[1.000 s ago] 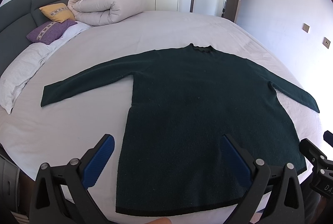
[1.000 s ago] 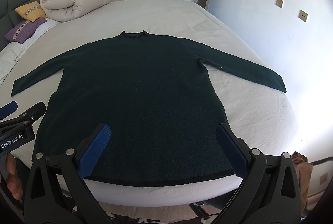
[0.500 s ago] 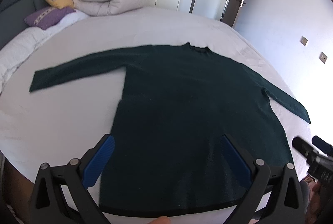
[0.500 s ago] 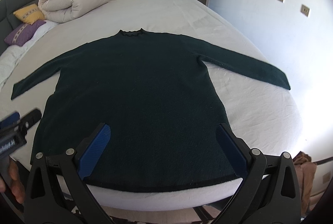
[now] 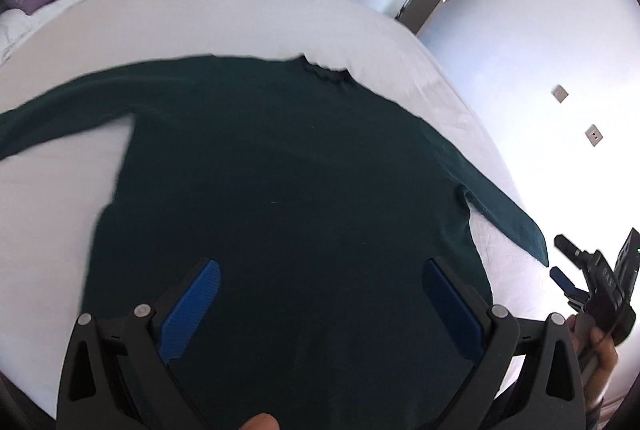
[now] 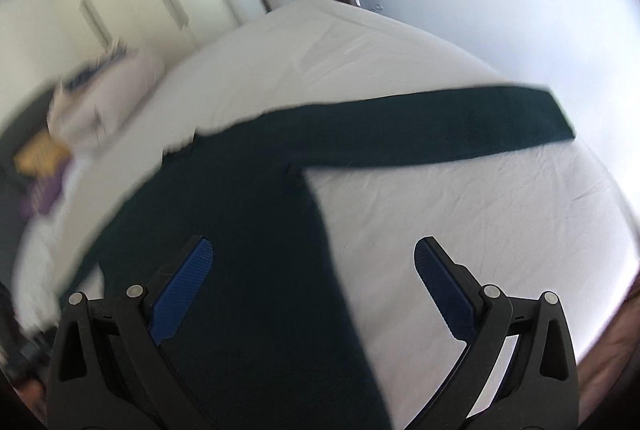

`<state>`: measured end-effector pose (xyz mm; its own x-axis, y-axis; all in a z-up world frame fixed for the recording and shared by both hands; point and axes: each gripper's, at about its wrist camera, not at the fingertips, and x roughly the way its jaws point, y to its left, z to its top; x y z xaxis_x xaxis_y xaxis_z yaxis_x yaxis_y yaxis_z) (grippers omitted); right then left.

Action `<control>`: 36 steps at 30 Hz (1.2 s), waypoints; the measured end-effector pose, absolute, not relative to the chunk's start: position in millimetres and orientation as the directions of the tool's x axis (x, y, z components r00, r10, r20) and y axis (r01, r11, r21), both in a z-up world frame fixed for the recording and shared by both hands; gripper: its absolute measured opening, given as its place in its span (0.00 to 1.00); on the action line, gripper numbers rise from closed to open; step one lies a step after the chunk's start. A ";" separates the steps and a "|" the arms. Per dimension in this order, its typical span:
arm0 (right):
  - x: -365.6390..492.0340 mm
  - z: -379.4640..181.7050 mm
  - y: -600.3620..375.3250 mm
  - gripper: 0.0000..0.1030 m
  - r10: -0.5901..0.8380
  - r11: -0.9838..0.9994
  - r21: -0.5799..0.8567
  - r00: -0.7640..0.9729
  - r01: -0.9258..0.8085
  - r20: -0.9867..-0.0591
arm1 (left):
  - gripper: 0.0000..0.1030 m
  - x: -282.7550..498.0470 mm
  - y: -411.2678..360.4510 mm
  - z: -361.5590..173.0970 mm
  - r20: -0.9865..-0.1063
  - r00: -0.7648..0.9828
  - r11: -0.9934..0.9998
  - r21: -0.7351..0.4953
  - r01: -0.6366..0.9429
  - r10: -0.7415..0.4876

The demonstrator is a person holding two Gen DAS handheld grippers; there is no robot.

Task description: Fold small clothes

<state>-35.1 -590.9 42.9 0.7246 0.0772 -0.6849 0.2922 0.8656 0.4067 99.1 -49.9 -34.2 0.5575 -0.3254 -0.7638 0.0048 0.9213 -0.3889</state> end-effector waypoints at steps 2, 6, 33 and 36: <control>-27.0 31.0 -630.7 1.00 0.069 0.806 0.471 0.733 0.359 -0.677 | 1.00 112.2 -62.7 -39.3 -0.786 0.514 0.920 -0.391 0.015 -0.343; -14.0 3.9 -700.3 1.00 0.025 0.712 0.520 0.723 0.472 -0.690 | 1.00 135.8 -75.6 -52.1 -0.806 0.472 0.907 -0.420 -0.029 -0.358; 34.3 -115.8 -893.8 0.15 0.059 0.234 0.821 0.835 0.521 -0.547 | 1.00 191.1 -94.2 -75.5 -0.758 0.442 0.852 -0.523 0.029 -0.480; 54.4 -95.5 -887.0 0.12 0.020 0.347 0.751 0.796 0.562 -0.605 | 1.00 203.3 -90.5 -78.4 -0.747 0.431 0.836 -0.548 0.032 -0.506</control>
<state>54.4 -887.0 -95.5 0.7962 0.0195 -0.6048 0.5619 0.3468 0.7510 203.3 -90.5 -78.4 0.4312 -0.5059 -0.7471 0.0318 0.8360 -0.5478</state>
